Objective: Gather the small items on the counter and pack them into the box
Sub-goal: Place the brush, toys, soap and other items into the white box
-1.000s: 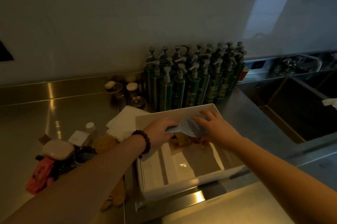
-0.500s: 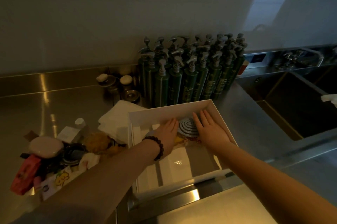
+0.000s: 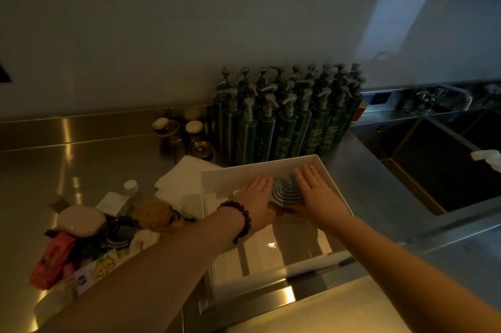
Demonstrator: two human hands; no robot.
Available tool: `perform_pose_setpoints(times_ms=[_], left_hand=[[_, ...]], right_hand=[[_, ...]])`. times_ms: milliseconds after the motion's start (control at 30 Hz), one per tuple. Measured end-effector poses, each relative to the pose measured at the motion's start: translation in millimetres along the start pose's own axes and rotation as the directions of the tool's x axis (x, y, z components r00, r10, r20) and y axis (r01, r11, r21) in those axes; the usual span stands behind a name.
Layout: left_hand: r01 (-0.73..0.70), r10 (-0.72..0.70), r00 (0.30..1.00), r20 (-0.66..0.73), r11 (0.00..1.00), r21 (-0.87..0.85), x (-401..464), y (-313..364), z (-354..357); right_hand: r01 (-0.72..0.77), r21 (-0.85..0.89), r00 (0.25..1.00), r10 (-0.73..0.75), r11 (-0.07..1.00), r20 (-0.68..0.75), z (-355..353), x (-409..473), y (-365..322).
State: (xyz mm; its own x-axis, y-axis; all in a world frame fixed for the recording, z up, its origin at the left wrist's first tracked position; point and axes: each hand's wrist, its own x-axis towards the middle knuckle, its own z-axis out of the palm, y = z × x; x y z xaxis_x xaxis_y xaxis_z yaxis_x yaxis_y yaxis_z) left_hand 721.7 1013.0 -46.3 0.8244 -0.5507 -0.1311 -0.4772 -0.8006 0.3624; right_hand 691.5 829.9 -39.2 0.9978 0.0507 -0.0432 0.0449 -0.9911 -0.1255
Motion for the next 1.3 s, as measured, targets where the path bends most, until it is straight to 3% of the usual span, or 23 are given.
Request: perform_pose_setpoints(times_ms=[133,300,467,667,833,900,1067,1300], left_hand=[[-0.033,0.031,0.996,-0.081,0.999,-0.028,-14.9,-0.9,-27.8],[-0.020,0.025,0.984,-0.177,0.999,0.027,-51.6,-31.6,-64.6],[0.116,-0.098,0.946,-0.310,0.992,0.040,-100.6,-95.2,-86.4],[0.323,-0.338,0.879,-0.337,0.941,-0.102,-168.5,-186.9,-79.5],[0.402,-0.404,0.865,-0.299,0.913,-0.072,-211.3,-225.1,-47.7],[0.409,-0.404,0.870,-0.281,0.911,-0.045,-223.3,-231.2,-32.3],[0.430,-0.433,0.876,-0.211,0.901,-0.062,-237.8,-237.5,1.7],[0.357,-0.339,0.873,-0.351,0.934,-0.014,-240.9,-237.5,19.6]], right_hand=[[-0.041,0.096,0.998,0.046,0.995,-0.047,-13.8,-8.3,-24.9],[0.085,0.131,0.988,-0.066,0.988,-0.142,-29.6,-2.3,-89.4],[0.175,0.223,0.977,-0.142,0.959,-0.157,-32.3,11.1,-169.9],[0.254,0.284,0.967,-0.238,0.924,-0.091,-8.5,20.9,-246.3],[0.137,0.319,0.950,-0.216,0.938,0.227,31.7,17.4,-285.0],[0.078,0.301,0.942,-0.169,0.950,0.290,49.1,8.3,-290.1],[0.120,0.267,0.971,-0.169,0.956,0.169,76.4,-9.3,-292.8],[0.052,0.341,0.989,-0.096,0.939,0.113,79.3,-12.3,-291.7]])
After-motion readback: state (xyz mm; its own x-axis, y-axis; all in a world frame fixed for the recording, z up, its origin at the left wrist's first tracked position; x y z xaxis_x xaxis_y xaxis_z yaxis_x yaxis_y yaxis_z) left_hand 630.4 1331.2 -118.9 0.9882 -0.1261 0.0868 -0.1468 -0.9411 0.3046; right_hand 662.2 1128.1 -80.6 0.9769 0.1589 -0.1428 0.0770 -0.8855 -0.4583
